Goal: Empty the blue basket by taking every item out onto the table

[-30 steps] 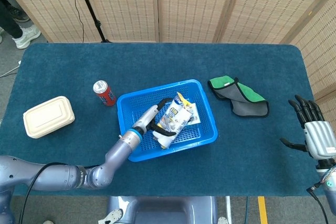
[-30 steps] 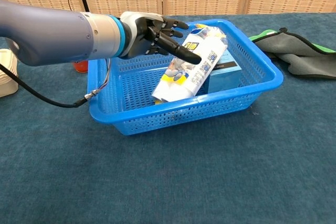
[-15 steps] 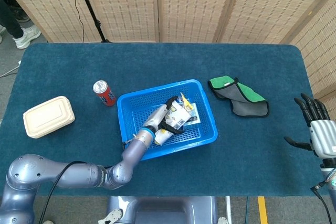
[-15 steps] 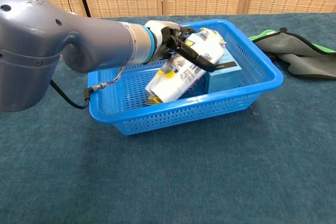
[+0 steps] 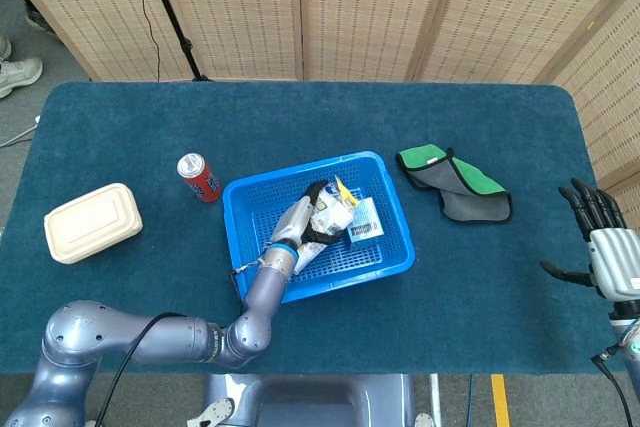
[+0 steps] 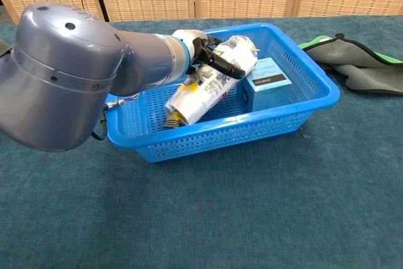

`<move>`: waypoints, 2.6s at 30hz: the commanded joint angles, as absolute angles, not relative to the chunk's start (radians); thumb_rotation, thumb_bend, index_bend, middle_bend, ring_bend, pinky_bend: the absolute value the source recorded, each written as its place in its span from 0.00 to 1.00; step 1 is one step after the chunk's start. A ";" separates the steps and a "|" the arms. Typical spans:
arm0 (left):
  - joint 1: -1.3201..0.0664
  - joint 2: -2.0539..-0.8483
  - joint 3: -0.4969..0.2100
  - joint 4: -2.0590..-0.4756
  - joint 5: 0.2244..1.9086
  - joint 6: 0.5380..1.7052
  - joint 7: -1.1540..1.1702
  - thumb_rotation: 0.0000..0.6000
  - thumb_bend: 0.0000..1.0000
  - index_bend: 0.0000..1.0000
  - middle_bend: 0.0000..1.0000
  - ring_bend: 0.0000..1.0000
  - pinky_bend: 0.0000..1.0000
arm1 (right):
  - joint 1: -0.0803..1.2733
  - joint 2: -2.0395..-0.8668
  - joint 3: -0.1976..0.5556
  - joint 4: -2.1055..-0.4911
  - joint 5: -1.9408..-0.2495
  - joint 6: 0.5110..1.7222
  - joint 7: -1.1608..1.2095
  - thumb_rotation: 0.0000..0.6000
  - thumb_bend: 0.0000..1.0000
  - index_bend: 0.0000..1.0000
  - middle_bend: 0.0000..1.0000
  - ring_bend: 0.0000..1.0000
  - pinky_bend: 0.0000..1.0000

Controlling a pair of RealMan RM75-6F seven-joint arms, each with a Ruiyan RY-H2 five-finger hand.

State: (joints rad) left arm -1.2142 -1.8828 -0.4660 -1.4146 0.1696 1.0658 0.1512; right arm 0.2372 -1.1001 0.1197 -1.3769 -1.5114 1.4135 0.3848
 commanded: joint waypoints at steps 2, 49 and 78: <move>-1.193 -1.882 -0.493 -1.434 0.176 1.075 0.166 1.00 0.67 0.35 0.14 0.28 0.47 | 0.237 -1.099 0.120 -1.379 -1.511 1.413 0.385 1.00 0.00 0.00 0.00 0.00 0.00; -0.482 -1.048 -0.270 -1.953 0.929 0.960 -0.077 1.00 0.69 0.40 0.21 0.31 0.48 | 0.240 -1.111 0.092 -1.457 -1.579 1.442 0.285 1.00 0.00 0.00 0.00 0.00 0.00; -0.534 -1.111 -0.122 -1.805 1.285 0.869 -0.106 1.00 0.00 0.00 0.00 0.00 0.00 | 0.240 -1.103 0.084 -1.456 -1.588 1.447 0.293 1.00 0.00 0.00 0.00 0.00 0.00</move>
